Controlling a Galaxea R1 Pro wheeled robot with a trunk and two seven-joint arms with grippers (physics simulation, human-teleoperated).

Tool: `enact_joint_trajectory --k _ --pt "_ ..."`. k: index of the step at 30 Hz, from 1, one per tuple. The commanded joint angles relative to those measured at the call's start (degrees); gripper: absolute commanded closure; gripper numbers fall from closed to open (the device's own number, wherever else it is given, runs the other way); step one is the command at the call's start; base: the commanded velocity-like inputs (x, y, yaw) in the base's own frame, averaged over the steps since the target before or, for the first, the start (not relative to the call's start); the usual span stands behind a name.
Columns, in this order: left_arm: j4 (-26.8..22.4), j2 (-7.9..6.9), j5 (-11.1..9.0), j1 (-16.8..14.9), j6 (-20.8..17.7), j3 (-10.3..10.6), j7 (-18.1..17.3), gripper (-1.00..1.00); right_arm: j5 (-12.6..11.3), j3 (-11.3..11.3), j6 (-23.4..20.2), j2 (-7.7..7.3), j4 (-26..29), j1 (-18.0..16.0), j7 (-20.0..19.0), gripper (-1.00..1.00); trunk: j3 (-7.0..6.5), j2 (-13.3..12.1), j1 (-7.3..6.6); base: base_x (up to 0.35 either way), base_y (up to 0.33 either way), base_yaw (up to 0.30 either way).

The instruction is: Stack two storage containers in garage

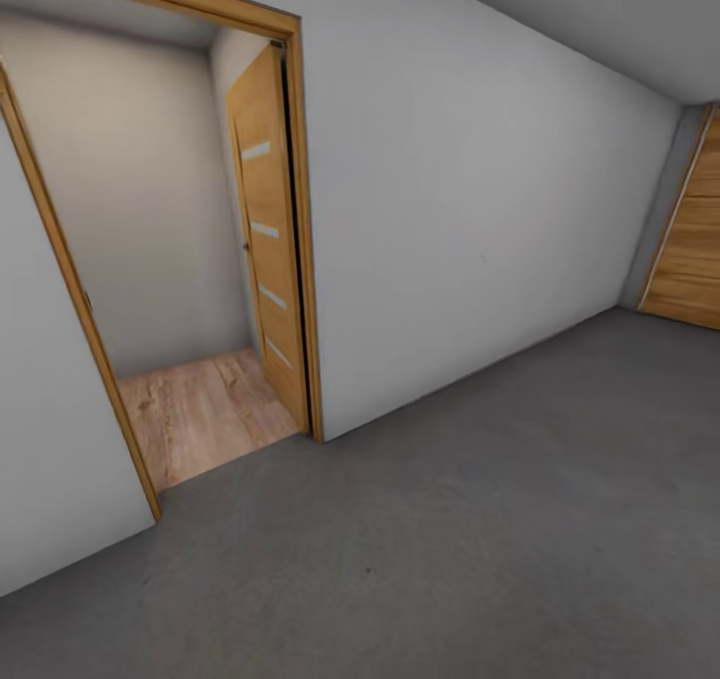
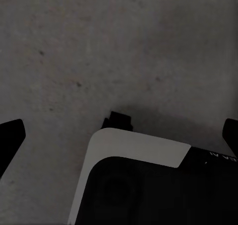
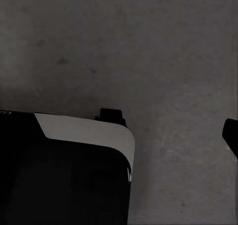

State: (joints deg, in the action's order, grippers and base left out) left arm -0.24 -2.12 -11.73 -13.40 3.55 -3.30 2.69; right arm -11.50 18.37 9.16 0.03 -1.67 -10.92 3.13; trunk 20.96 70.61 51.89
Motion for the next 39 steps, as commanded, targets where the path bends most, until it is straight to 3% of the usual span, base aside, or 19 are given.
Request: enact_joint_trajectory --k 1,24,39 --pt "0.1 0.01 0.0 -0.1 0.2 -0.3 0.0 -1.00 -0.5 0.5 0.4 0.00 -0.2 -0.1 0.0 -1.00 0.06 0.0 0.03 0.320 0.000 0.229" --pt "0.1 0.01 0.0 -0.1 0.2 -0.3 0.1 -1.00 -0.5 0.5 0.4 -0.03 -0.2 -0.1 0.0 -1.00 0.06 0.0 0.03 0.319 0.000 0.263" --pt "0.1 0.01 0.0 -0.1 0.1 -0.3 0.0 -1.00 0.1 0.7 0.3 -0.13 -0.2 -0.1 -0.2 -1.00 0.06 0.0 0.03 0.319 0.000 0.034"
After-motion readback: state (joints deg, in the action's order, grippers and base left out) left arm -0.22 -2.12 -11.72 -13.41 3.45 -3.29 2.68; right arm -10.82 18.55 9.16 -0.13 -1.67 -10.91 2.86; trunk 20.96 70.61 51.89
